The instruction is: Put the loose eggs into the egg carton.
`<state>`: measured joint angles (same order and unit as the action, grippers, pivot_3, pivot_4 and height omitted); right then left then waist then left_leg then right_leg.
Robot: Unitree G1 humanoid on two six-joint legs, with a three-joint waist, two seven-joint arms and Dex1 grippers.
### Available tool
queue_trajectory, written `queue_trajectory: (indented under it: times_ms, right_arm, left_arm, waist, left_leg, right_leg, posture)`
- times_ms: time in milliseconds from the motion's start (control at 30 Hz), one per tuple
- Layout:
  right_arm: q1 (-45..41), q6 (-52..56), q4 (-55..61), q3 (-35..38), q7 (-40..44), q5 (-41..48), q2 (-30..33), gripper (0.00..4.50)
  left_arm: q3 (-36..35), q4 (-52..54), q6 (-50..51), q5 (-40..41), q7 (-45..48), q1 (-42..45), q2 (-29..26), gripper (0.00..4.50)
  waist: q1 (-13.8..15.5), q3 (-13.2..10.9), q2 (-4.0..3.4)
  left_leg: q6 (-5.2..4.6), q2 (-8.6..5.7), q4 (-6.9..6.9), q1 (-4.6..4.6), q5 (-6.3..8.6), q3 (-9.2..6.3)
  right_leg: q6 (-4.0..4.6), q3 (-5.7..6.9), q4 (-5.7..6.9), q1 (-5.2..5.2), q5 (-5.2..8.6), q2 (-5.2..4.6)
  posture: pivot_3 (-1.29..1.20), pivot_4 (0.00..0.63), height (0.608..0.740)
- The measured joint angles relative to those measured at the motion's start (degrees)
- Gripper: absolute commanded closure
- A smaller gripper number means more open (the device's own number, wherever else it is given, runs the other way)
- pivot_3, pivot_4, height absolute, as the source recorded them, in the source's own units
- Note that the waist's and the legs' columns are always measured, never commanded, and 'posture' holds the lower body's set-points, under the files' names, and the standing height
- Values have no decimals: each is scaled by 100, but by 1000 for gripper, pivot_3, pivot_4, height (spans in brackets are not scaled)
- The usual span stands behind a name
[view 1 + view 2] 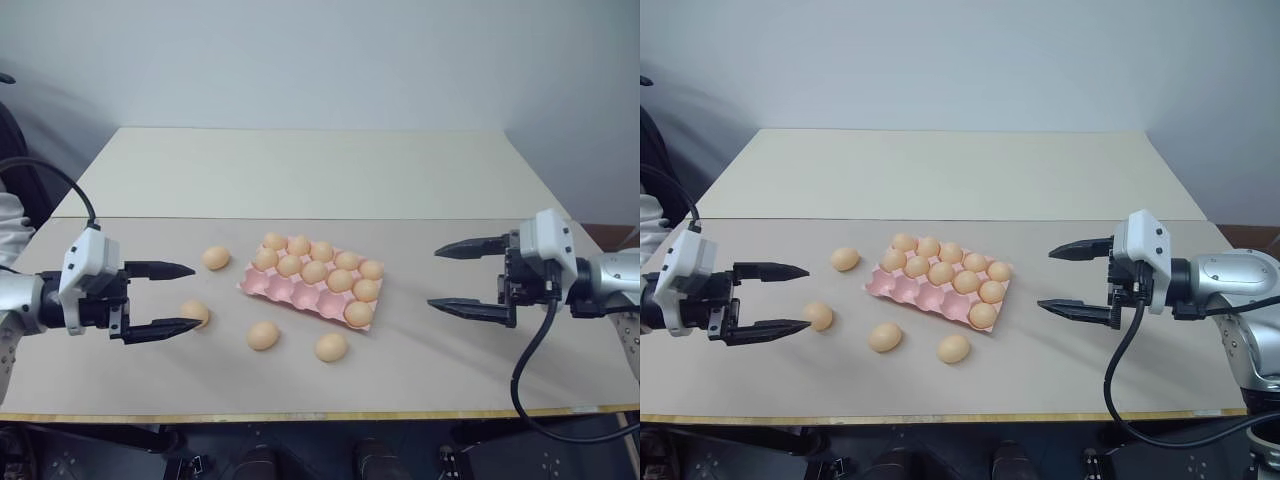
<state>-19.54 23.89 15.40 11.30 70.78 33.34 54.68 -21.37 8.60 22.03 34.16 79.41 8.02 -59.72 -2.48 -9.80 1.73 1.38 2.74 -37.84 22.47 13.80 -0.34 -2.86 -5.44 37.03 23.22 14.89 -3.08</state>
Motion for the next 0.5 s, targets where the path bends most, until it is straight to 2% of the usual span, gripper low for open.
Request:
queue_trajectory:
  times_ms: [500]
  right_arm:
    - [2,-1,62,-30,27,-2,1,0]
  left_arm:
    - [9,55,167,124,159,197,-115,63]
  waist:
    - [2,0,0]
  left_leg:
    - [0,0,0,0,0,0]
  right_leg:
    - [0,0,0,0,0,0]
  posture:
    - [0,150,740]
